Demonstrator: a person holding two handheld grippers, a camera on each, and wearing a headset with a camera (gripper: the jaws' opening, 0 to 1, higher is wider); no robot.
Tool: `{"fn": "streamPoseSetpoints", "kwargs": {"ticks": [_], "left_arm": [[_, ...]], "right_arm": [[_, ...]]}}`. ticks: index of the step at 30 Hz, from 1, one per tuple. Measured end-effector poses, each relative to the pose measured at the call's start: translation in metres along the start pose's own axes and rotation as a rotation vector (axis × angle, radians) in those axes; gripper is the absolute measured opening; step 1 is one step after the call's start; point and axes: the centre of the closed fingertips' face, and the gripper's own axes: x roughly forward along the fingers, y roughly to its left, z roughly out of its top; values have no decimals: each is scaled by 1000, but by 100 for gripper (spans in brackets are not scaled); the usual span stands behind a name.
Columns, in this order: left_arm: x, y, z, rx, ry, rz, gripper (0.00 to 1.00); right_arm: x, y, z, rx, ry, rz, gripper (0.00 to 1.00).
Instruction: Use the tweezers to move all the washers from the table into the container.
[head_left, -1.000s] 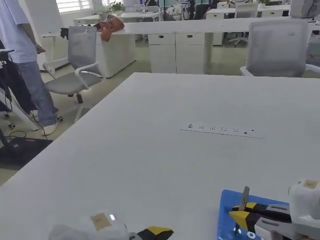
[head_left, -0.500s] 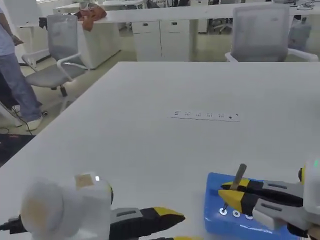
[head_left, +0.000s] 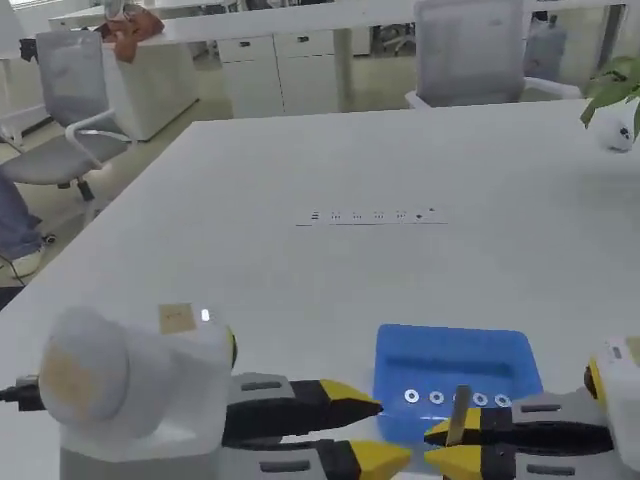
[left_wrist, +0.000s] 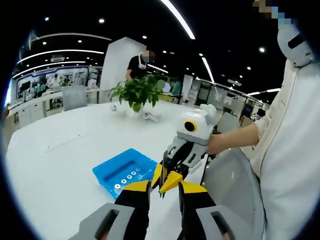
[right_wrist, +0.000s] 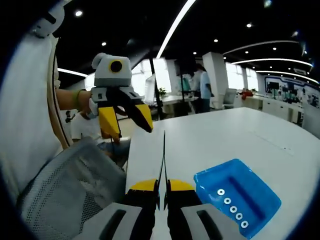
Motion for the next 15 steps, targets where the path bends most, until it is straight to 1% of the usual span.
{"fn": "streamPoseSetpoints", "kwargs": {"ticks": [1, 3, 4, 6, 8, 12, 15], "left_arm": [[4, -6, -1, 25, 20, -26, 19], [10, -12, -3, 54, 51, -53, 17], [12, -13, -3, 56, 54, -56, 16], [18, -19, -2, 64, 70, -82, 15], [24, -21, -1, 84, 84, -87, 15], [31, -27, 4, 106, 87, -113, 13], [34, -30, 9, 121, 83, -129, 10]], "right_arm": [[-1, 4, -3, -18, 17, 8, 3], [-2, 9, -7, -38, 39, 11, 3], [-4, 13, -8, -44, 46, 19, 3], [-6, 19, -9, -56, 50, 28, 3], [-8, 23, -10, -67, 60, 34, 3], [-10, 28, -14, -85, 83, 38, 3], [-12, 28, -17, -96, 94, 33, 3]]}}
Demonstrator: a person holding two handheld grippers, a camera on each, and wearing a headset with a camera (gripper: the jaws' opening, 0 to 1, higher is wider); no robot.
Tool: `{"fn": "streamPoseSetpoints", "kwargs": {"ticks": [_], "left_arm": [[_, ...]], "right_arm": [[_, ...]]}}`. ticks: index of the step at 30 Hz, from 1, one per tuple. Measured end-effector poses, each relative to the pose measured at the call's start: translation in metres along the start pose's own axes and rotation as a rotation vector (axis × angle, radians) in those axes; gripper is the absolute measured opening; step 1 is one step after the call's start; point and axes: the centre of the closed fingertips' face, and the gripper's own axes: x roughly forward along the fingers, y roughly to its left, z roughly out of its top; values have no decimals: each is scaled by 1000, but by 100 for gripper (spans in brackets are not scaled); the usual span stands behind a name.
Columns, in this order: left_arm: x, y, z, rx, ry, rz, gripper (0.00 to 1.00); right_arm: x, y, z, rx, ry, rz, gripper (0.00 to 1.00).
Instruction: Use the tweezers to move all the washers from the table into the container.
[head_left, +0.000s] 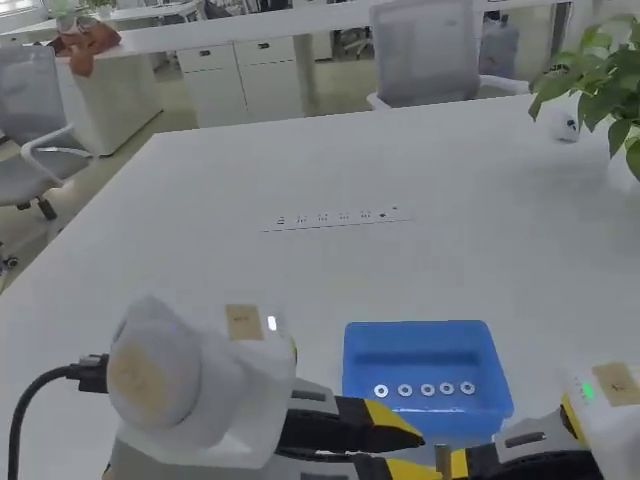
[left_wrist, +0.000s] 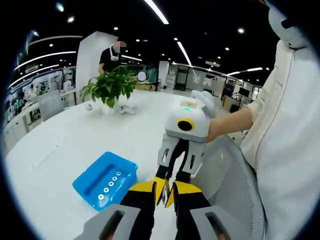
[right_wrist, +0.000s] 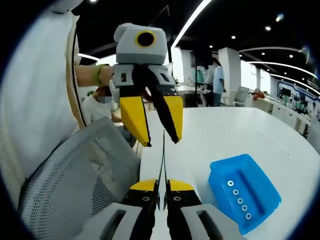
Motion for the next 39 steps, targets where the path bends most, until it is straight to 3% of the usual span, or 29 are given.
{"fn": "streamPoseSetpoints", "kwargs": {"ticks": [5, 10, 16, 18, 22, 25, 28, 32, 35, 37, 39], "left_arm": [[-1, -1, 7, 24, 3, -21, 5], [5, -6, -2, 92, 76, -58, 2], [7, -5, -8, 92, 96, -73, 0], [8, -4, -13, 117, 118, -68, 0], [10, 3, -32, 134, 200, -45, 0], [16, 6, -42, 128, 220, -39, 0], [22, 12, -60, 142, 288, -26, 0], [30, 14, -71, 134, 308, -48, 0], [31, 17, -82, 174, 371, -55, 0], [31, 18, -86, 171, 393, -58, 0], [30, 21, -96, 176, 431, -61, 0]], "right_arm": [[-1, -1, -7, -44, 55, -10, 3], [1, -2, -7, -61, 67, -13, 3], [3, 0, -13, -77, 103, -10, 4], [4, -1, -17, -71, 114, -10, 4], [6, -8, -31, -42, 143, -36, 5], [8, -13, -41, 3, 159, -57, 6], [10, -18, -53, 23, 183, -90, 7], [11, -18, -64, 32, 221, -103, 7], [10, -18, -68, 37, 238, -116, 8], [6, -18, -64, 72, 199, -140, 8], [-3, -18, -52, 139, 109, -175, 9]]}}
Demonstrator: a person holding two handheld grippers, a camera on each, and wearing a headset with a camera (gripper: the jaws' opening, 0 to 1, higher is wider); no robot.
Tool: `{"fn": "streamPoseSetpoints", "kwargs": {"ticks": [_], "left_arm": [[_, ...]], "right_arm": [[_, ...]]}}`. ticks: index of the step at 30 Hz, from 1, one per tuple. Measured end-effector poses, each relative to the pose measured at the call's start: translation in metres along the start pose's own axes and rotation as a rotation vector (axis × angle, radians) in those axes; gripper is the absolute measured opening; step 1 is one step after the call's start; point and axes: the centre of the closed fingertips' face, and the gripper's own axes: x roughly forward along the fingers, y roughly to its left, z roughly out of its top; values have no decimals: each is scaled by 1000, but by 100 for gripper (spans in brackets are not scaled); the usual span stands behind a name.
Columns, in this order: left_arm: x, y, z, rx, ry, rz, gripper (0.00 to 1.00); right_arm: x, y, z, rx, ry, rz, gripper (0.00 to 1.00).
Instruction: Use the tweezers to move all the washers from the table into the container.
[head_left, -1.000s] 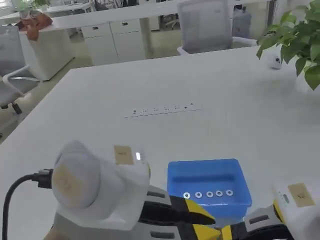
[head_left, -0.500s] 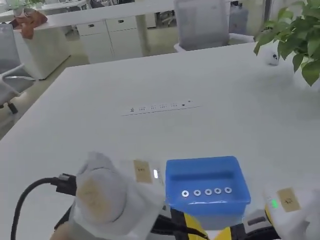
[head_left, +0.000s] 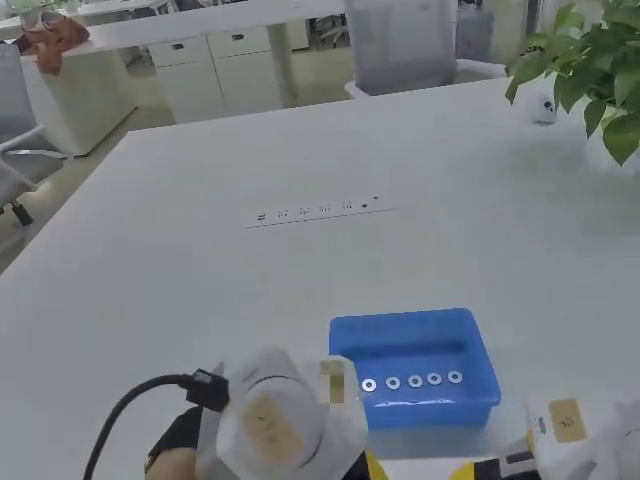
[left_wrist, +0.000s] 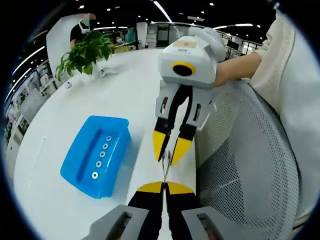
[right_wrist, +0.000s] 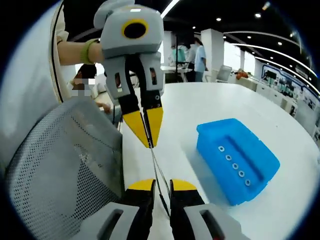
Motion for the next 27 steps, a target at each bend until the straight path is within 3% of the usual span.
{"fn": "streamPoseSetpoints", "kwargs": {"ticks": [3, 5, 7, 11, 12, 16, 18, 20, 23, 27], "left_arm": [[4, 1, -11, -3, 44, -8, 0], [8, 3, -21, -16, 85, -10, 0], [10, 6, -30, -10, 150, 10, 0], [20, 7, -35, -5, 195, 11, 0], [21, 8, -37, 0, 213, 12, 0], [29, 11, -39, -8, 243, 8, 0], [32, 11, -41, -12, 261, 1, 0], [34, 11, -43, -1, 285, -5, 0], [36, 11, -45, 8, 304, -10, 0], [39, 12, -48, 1, 323, -13, 0]], "right_arm": [[-26, -7, 13, 120, -135, -64, 16], [-44, -12, 18, 150, -193, -108, 18], [-65, -20, 18, 175, -220, -175, 22], [-110, -37, 25, 181, -281, -318, 28], [-123, -43, 26, 174, -299, -374, 31], [-155, -54, 27, 180, -369, -496, 39], [-164, -59, 25, 215, -421, -546, 42], [-162, -58, 24, 244, -445, -552, 46], [-155, -59, 22, 167, -377, -570, 47], [-143, -57, 15, 174, -330, -529, 50]]}}
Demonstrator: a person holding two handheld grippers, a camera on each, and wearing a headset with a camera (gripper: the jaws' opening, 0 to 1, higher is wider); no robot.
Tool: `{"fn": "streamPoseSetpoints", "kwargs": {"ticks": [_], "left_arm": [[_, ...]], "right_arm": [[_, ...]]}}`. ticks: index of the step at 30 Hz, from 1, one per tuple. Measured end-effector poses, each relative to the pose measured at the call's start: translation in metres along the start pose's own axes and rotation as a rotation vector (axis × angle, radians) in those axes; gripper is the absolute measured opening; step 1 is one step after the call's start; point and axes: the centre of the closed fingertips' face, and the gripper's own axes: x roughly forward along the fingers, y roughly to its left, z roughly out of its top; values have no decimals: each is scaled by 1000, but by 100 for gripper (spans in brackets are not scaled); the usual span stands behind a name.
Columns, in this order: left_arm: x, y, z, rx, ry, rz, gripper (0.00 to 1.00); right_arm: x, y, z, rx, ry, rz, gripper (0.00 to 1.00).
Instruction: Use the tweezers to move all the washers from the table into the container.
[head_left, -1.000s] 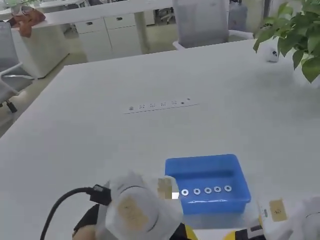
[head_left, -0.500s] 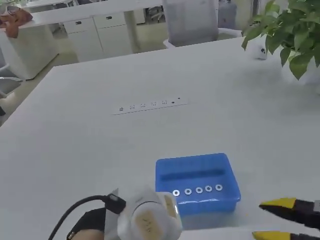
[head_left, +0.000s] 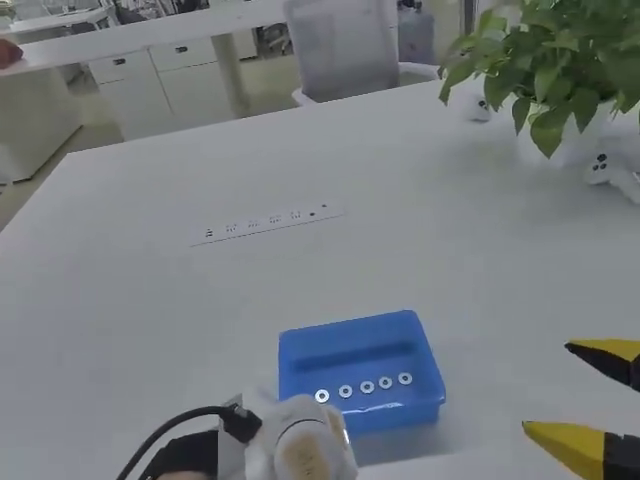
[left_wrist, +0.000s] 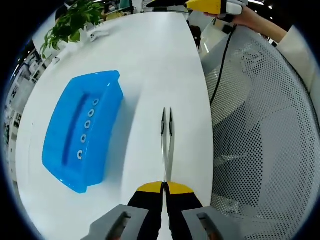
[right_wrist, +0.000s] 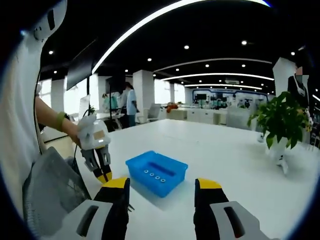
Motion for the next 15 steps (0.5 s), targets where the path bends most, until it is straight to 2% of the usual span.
{"fn": "streamPoseSetpoints", "kwargs": {"ticks": [3, 4, 8, 15], "left_arm": [[2, 0, -2, 6, 7, 2, 0], [2, 0, -3, 5, 8, 4, 0], [4, -1, -4, -3, 11, 7, 0], [5, 1, -6, -45, -6, 27, 0]], "right_arm": [[3, 7, -17, -5, 80, 42, 50], [3, 7, -18, -14, 86, 45, 51], [2, 9, -19, -2, 82, 60, 52], [-1, 2, -19, 36, 66, 45, 55]]}}
